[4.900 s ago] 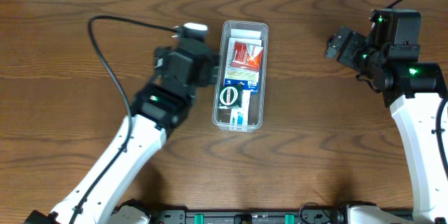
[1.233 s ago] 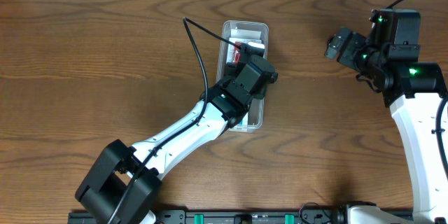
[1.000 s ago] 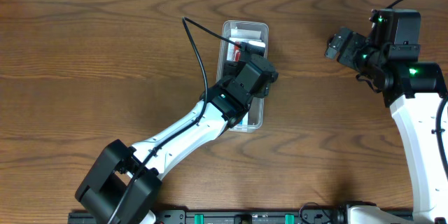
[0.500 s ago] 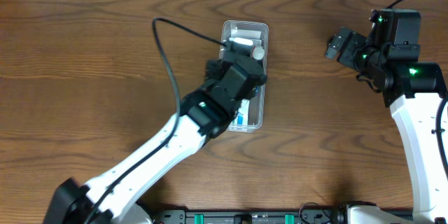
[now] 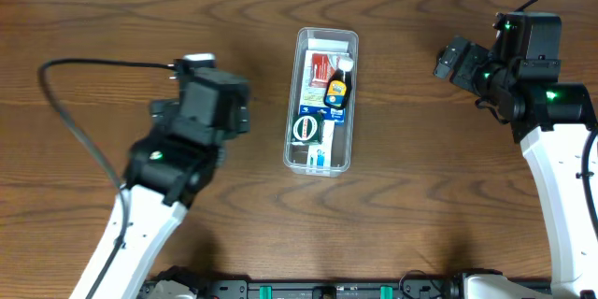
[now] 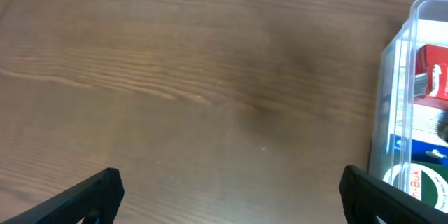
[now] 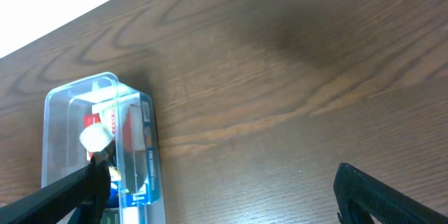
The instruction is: Pack container
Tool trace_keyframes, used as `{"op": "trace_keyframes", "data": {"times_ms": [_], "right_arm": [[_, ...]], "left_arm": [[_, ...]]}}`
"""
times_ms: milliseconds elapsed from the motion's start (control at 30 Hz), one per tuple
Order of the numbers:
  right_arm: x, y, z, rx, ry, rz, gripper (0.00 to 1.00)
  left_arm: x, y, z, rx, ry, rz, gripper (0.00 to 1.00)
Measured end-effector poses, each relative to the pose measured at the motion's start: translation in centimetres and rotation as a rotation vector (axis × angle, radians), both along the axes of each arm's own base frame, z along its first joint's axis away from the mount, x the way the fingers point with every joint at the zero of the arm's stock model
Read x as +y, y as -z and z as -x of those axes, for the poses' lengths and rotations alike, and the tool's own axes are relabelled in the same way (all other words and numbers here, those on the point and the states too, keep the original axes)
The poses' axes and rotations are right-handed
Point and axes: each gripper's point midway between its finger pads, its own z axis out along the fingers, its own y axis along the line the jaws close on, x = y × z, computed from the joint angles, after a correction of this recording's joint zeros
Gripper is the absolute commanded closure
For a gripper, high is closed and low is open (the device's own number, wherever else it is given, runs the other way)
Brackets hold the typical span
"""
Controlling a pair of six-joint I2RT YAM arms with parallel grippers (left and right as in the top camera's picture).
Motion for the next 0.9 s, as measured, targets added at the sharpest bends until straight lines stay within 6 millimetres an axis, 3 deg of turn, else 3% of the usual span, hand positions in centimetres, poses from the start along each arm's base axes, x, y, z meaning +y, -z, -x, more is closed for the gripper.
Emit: {"op": "trace_keyframes", "data": {"times_ms": [467, 767, 900], "right_arm": [[0.0, 0.0, 0.0, 0.0, 0.0, 0.0, 0.01], [0.0, 0.0, 0.0, 0.0, 0.0, 0.0, 0.01], [0.0, 0.0, 0.0, 0.0, 0.0, 0.0, 0.01]], "left_arm": [[-0.3, 0.8, 1.3, 0.073, 0.082, 0.03, 0.02], [0.9, -1.8, -1.0, -0.071, 0.024, 0.027, 0.02], [2.9, -3.9, -0.9, -0.193, -0.017, 0.064, 0.02]]}}
